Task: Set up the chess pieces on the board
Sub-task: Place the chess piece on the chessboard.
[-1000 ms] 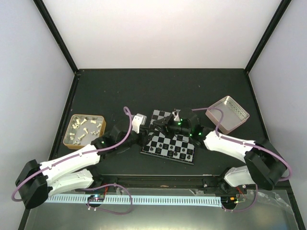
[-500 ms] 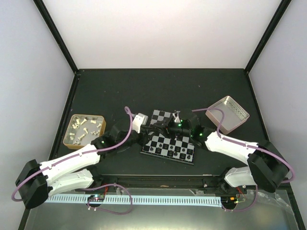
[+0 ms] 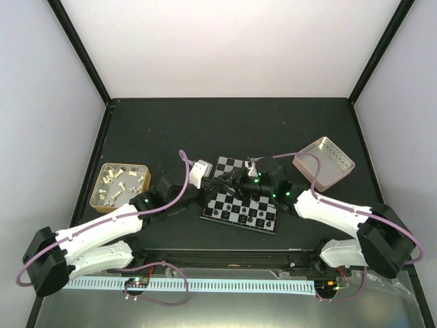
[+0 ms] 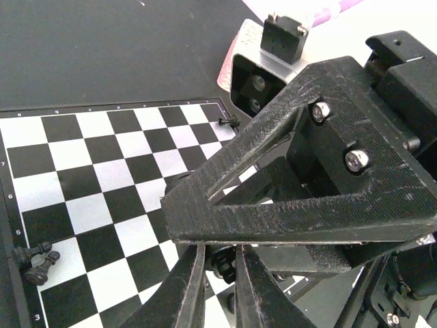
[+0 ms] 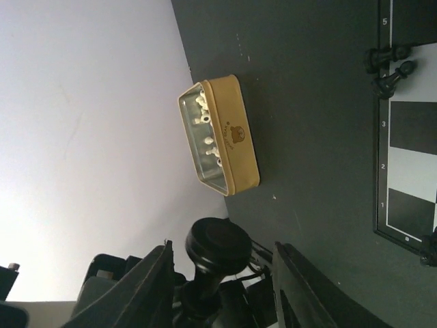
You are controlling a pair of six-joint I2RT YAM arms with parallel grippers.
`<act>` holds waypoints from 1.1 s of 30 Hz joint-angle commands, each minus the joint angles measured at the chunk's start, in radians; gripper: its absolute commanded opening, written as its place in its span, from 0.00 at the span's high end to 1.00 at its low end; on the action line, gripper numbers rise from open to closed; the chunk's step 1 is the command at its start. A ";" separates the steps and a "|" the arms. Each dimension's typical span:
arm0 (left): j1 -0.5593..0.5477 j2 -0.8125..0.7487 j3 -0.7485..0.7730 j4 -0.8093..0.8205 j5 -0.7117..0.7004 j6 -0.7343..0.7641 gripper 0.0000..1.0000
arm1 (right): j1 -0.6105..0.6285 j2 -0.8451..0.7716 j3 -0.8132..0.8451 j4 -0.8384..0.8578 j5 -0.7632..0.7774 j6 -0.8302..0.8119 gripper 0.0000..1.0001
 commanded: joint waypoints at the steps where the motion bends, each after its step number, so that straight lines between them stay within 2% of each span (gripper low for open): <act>1: 0.000 -0.004 0.062 -0.059 -0.024 0.031 0.98 | 0.000 -0.016 0.001 -0.002 -0.012 -0.145 0.53; 4: -0.001 -0.008 0.082 -0.140 -0.021 0.048 0.98 | -0.014 -0.042 -0.032 0.017 -0.002 -0.218 0.43; 7: 0.001 -0.022 0.099 -0.202 0.033 0.075 0.99 | -0.036 -0.072 -0.072 0.101 -0.041 -0.263 0.41; 11: 0.002 -0.047 0.126 -0.252 0.122 0.100 0.98 | -0.047 -0.072 -0.068 0.135 -0.140 -0.299 0.44; 18: 0.002 -0.089 0.131 -0.235 0.167 0.097 0.99 | -0.047 -0.056 -0.098 0.235 -0.222 -0.223 0.50; 23: 0.004 -0.090 0.131 -0.231 0.167 0.094 0.98 | -0.047 -0.049 -0.129 0.313 -0.244 -0.152 0.61; 28: 0.006 -0.097 0.130 -0.229 0.178 0.088 0.98 | -0.047 -0.049 -0.154 0.349 -0.223 -0.095 0.82; 29: 0.005 -0.099 0.129 -0.226 0.177 0.084 0.95 | -0.047 -0.049 -0.161 0.368 -0.219 -0.072 0.85; 33: 0.005 -0.111 0.106 -0.181 0.154 0.046 0.58 | -0.045 -0.058 -0.190 0.412 -0.177 0.027 0.93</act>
